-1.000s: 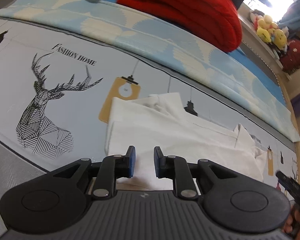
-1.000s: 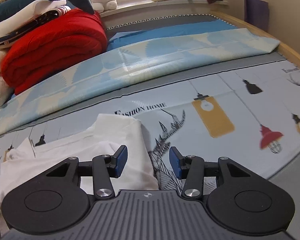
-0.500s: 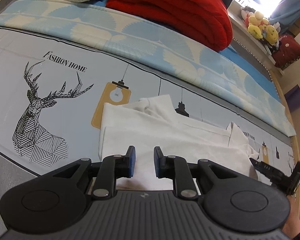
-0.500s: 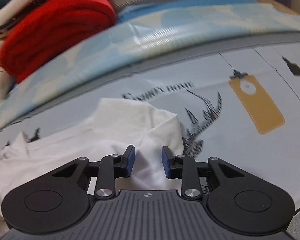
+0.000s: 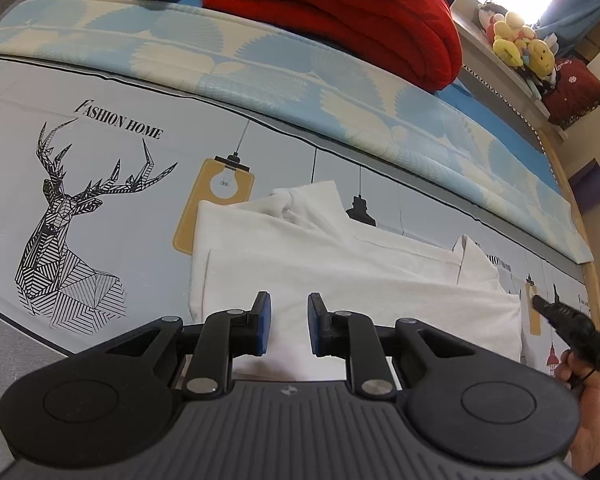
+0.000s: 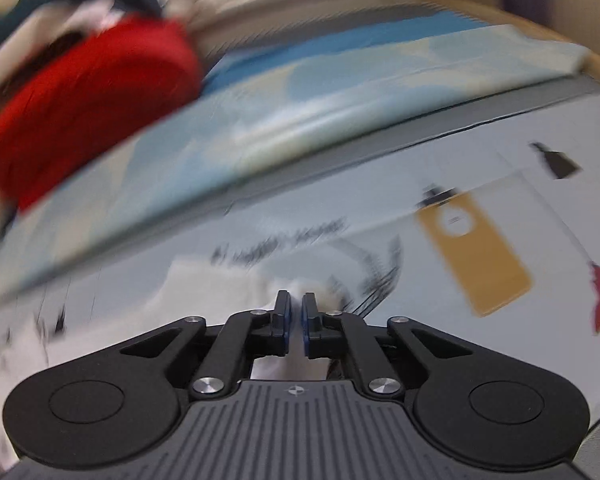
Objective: Fold small clothes
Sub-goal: 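Grasp the shirt side with the right gripper, fold it over, release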
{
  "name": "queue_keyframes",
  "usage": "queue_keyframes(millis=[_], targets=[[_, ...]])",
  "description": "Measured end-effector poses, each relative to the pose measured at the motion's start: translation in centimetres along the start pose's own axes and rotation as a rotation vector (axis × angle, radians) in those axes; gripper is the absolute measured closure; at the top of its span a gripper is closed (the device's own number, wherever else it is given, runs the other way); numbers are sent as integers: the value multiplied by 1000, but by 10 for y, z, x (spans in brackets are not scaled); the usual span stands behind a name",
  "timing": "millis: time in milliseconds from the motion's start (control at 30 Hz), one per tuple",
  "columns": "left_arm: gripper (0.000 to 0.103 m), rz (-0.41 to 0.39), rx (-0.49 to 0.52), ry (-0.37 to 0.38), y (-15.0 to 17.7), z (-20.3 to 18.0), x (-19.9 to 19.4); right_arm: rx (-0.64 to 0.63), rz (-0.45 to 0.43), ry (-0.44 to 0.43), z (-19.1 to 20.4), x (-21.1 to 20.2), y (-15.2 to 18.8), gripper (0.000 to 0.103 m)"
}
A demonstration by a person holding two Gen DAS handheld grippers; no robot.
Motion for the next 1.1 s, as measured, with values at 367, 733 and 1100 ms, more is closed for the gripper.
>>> queue_keyframes(millis=[367,733,1100], targets=[[76,31,16,-6,3,6,9,-108,58,-385,32,-32,11,96],[77,148,124,-102,36,33,58,-376,257,-242,35,-31,68,100],[72,2,209,-30,44,3,7,-308,161,-147,24,-88,54,77]])
Point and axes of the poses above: each gripper's, at about its wrist camera, not at the fingertips, and x roughly the way its jaws point, z to its left, y to its underside, the point moved 8 cm from there along x, roughly the way its jaws point, and after that the axes turned 8 degrees about -x, right-handed, at the moved point
